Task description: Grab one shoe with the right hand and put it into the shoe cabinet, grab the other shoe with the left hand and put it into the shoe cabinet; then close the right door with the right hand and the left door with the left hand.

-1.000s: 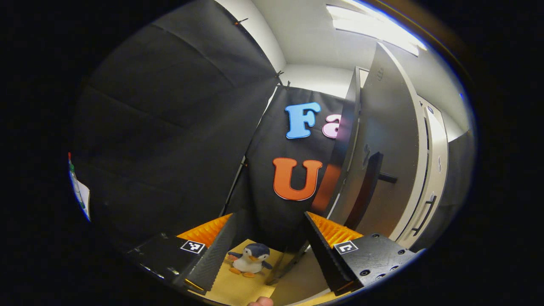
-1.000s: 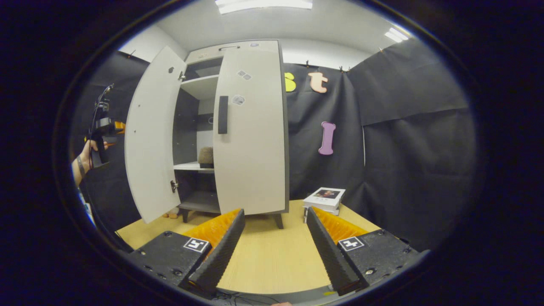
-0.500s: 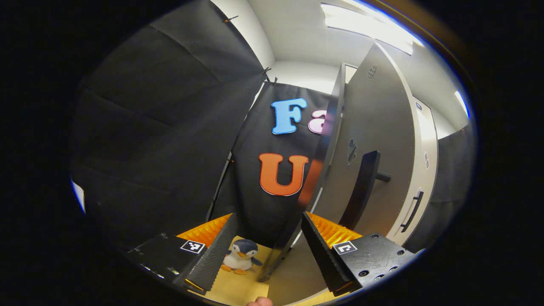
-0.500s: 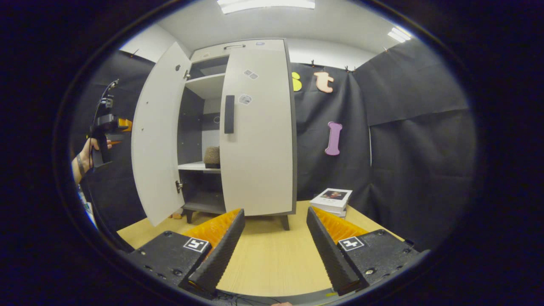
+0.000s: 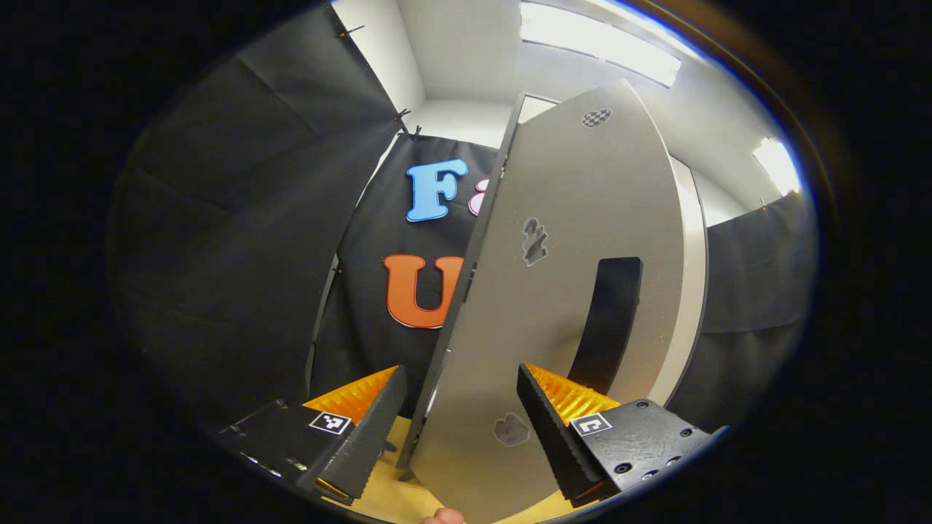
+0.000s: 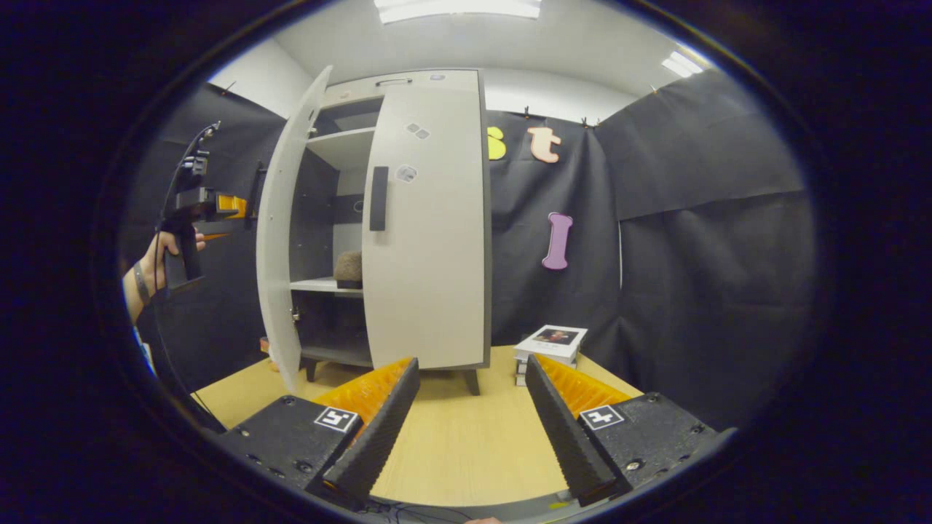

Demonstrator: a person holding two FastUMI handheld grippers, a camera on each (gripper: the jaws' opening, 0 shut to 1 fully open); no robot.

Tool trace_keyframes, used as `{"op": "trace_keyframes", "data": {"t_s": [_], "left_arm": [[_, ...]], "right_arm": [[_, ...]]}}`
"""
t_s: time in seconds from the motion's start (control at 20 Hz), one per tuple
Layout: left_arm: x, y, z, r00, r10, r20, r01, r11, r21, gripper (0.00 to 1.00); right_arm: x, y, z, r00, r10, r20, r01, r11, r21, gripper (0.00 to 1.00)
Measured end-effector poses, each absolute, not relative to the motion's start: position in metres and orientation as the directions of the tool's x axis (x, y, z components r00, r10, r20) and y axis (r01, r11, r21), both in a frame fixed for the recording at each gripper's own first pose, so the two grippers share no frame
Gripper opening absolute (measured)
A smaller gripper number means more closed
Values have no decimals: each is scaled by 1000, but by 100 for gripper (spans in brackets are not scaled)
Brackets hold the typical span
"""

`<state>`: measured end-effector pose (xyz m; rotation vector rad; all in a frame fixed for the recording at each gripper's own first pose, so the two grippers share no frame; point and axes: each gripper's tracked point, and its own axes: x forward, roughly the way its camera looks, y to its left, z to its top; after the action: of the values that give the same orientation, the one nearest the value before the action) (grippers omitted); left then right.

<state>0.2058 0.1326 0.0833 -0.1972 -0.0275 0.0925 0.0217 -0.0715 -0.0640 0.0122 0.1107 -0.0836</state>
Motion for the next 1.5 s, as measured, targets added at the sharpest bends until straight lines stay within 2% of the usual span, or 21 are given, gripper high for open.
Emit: {"op": "trace_keyframes", "data": {"t_s": [0.25,0.45,0.65,0.7,0.75,1.15,1.35,1.4,1.5], "left_arm": [[220,129,81,993,112,24,-104,969,-224,99],[206,131,88,993,113,34,-103,970,-218,99],[171,127,74,991,135,20,-130,980,-152,99],[162,122,71,991,136,18,-132,981,-141,93],[152,114,66,992,124,10,-122,984,-133,99],[95,42,32,999,23,-28,-25,997,-77,99],[66,16,2,998,12,-61,-15,999,-42,99],[60,10,-5,998,11,-65,-13,999,-34,94],[47,0,-17,996,11,-87,-13,999,-29,94]], "right_arm": [[15,-91,-53,989,-128,-71,125,991,-42,96],[13,-92,-59,986,-144,-87,142,989,-28,96],[14,-88,-73,986,-122,-117,120,993,-24,95],[14,-85,-75,986,-112,-123,110,994,-21,95],[14,-82,-76,986,-104,-129,103,995,-17,94],[16,-56,-79,989,-26,-144,29,999,22,96],[14,-47,-73,992,-4,-125,6,1000,20,95],[14,-45,-74,992,5,-128,-3,1000,20,96],[10,-39,-77,990,25,-140,-22,1000,22,96]]}}
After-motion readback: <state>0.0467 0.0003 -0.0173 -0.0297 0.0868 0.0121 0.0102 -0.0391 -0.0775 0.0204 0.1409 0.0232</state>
